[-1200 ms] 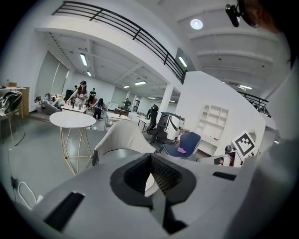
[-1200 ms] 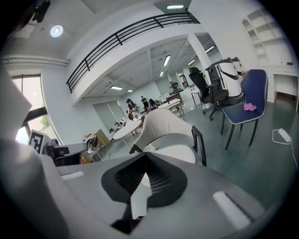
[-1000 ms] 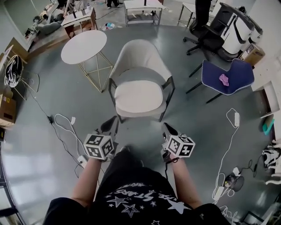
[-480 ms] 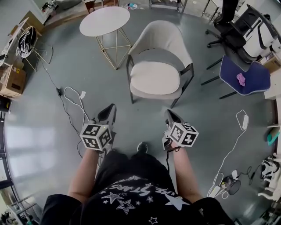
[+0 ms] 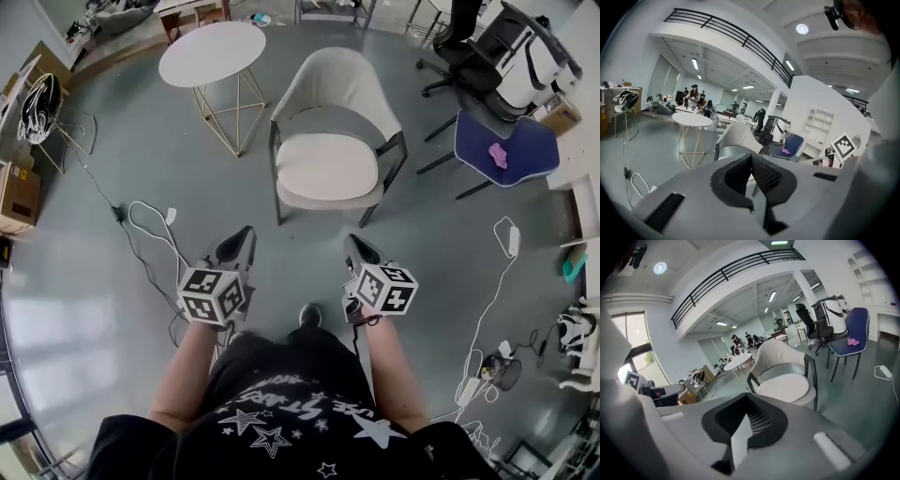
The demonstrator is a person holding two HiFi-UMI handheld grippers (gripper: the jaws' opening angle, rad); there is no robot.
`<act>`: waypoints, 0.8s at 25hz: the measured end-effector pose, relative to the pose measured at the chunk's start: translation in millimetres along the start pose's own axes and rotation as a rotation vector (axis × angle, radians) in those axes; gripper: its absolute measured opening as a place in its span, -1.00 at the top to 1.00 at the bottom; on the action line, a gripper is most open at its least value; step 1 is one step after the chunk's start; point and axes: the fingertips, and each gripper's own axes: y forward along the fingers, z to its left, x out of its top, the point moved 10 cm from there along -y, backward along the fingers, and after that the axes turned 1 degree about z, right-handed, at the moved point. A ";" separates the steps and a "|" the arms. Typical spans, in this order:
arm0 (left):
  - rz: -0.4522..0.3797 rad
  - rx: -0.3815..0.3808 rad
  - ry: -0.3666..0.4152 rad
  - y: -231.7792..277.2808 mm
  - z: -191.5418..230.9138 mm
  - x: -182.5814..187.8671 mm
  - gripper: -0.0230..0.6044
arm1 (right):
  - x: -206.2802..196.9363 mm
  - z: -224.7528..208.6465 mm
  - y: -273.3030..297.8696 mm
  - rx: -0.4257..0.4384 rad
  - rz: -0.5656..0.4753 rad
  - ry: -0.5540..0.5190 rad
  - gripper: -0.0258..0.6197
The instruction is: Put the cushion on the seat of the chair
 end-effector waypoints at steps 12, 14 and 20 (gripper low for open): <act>-0.007 -0.194 0.068 -21.9 4.8 5.2 0.90 | -16.1 57.2 -28.4 -0.111 -0.084 -0.023 0.91; -0.008 -0.218 0.079 -24.8 5.4 3.9 0.90 | -20.3 64.6 -32.0 -0.122 -0.091 -0.031 0.91; -0.025 -0.278 0.092 -42.8 8.8 -0.5 0.90 | -37.8 88.4 -43.2 -0.154 -0.111 -0.037 0.91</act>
